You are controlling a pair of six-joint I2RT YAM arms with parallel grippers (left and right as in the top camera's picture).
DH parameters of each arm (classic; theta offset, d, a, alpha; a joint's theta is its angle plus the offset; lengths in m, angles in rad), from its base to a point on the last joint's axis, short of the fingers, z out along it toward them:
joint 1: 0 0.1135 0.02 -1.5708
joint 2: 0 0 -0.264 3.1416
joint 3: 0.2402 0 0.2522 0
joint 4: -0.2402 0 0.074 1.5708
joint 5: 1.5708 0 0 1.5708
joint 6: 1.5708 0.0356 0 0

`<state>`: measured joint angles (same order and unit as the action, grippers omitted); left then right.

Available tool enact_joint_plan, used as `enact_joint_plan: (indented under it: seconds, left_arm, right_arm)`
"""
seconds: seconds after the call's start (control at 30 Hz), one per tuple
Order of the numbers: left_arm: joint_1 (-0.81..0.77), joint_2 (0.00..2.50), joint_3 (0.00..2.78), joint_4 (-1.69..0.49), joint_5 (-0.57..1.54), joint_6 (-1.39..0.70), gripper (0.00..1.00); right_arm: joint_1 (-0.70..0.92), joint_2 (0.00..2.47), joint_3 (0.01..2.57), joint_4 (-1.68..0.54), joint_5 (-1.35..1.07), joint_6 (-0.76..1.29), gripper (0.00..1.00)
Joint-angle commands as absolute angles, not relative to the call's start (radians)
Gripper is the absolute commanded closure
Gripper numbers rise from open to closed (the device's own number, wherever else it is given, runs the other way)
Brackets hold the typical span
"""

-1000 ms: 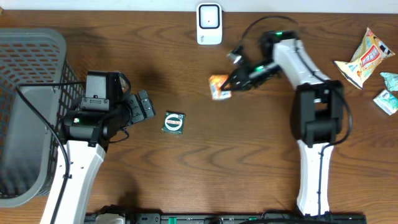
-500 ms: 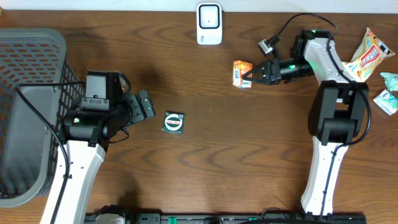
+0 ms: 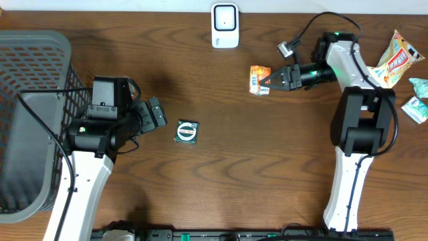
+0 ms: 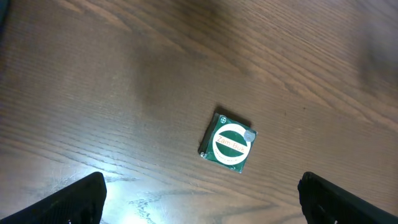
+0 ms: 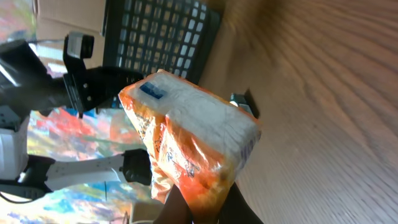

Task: Scan the item barcode
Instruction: 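Lift the orange pack and turn it toward the scanner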

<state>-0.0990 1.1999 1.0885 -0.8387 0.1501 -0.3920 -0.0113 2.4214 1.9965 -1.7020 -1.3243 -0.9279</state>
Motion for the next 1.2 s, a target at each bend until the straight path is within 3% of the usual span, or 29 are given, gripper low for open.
enact_joint_plan:
  seconds: [0.0, 1.17]
  left_arm:
    - [-0.093, 1.202, 1.097, -0.841, 0.137, -0.389, 0.02]
    - [-0.093, 1.202, 1.097, -0.841, 0.138, -0.389, 0.03]
  right_arm:
    - [0.013, 2.424, 2.012, -1.698, -1.34, -0.959, 0.99]
    - [0.021, 2.424, 2.012, -1.694, -1.314, -0.958, 0.99]
